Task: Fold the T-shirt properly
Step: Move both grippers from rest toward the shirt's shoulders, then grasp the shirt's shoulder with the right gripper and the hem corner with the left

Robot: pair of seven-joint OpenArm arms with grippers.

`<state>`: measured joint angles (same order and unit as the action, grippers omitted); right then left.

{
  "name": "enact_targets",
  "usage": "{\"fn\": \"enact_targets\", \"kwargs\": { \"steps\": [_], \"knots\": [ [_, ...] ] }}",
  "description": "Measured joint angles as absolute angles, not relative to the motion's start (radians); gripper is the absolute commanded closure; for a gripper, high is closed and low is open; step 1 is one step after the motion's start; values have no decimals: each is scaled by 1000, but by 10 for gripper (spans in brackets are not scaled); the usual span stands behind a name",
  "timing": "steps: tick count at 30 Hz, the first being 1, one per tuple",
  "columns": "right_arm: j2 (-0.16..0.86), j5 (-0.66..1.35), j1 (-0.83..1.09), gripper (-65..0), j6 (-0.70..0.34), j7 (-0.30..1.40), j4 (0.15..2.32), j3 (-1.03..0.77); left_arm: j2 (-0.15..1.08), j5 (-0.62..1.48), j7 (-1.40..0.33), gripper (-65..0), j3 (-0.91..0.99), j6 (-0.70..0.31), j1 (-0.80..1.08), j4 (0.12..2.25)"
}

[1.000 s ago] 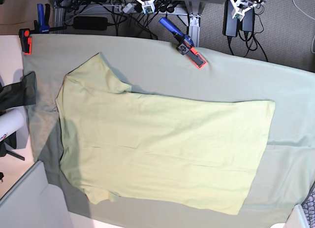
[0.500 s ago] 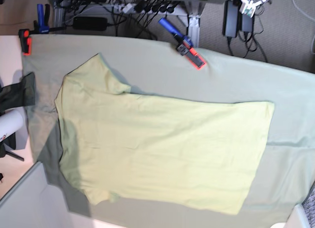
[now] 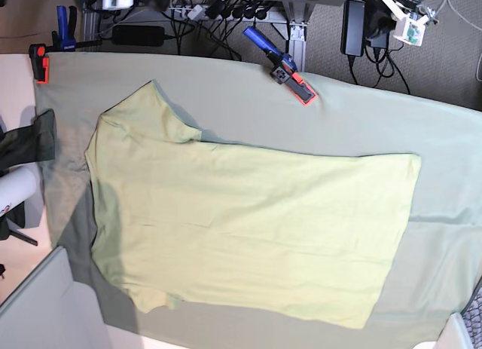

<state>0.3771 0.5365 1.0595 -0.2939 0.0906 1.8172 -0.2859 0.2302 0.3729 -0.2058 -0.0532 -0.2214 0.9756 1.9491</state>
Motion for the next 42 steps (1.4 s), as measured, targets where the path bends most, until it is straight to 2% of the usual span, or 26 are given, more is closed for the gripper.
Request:
{"fn": "enact_targets", "kwargs": {
  "steps": [3,4,6,9,10,11,12,14,20,25,29,37,42],
  "knots": [
    [362,617,994,-1,-284,151,1898,-368,233,419,-210,0,-4,-229,981,1983],
    [355,637,963,-19,-266,165,1910,-385,231,429,-218,0,11,-231,981,1983],
    [345,650,897,-111,-199,212,1910,-403,233,439,-236,0,30,-233,981,1983],
    [329,646,802,-313,-33,214,1905,-422,233,444,-248,0,52,-233,981,1983],
    [319,630,778,-376,-8,216,1905,-422,233,445,-266,0,59,-234,981,1983],
    [301,615,761,-426,19,213,1905,-423,233,446,-297,0,63,-233,981,1984],
    [282,604,743,-449,39,212,1904,-424,232,447,-328,0,65,-234,982,1983],
    [242,602,717,-448,75,210,1890,-423,232,467,-364,0,65,-234,983,1983],
    [141,548,653,-448,87,237,1820,-422,233,481,-388,0,66,-237,984,1984],
    [115,500,620,-447,86,242,1779,-423,233,482,-389,0,65,-237,999,1984],
    [116,542,557,-448,86,318,1777,-423,260,482,-389,0,66,-238,1000,1984],
    [113,594,466,-447,-39,336,1708,-423,269,480,-389,0,66,-238,1000,1984],
    [99,599,403,-447,-56,299,1628,-416,269,408,-390,0,78,-239,1000,1984]
  ]
}}
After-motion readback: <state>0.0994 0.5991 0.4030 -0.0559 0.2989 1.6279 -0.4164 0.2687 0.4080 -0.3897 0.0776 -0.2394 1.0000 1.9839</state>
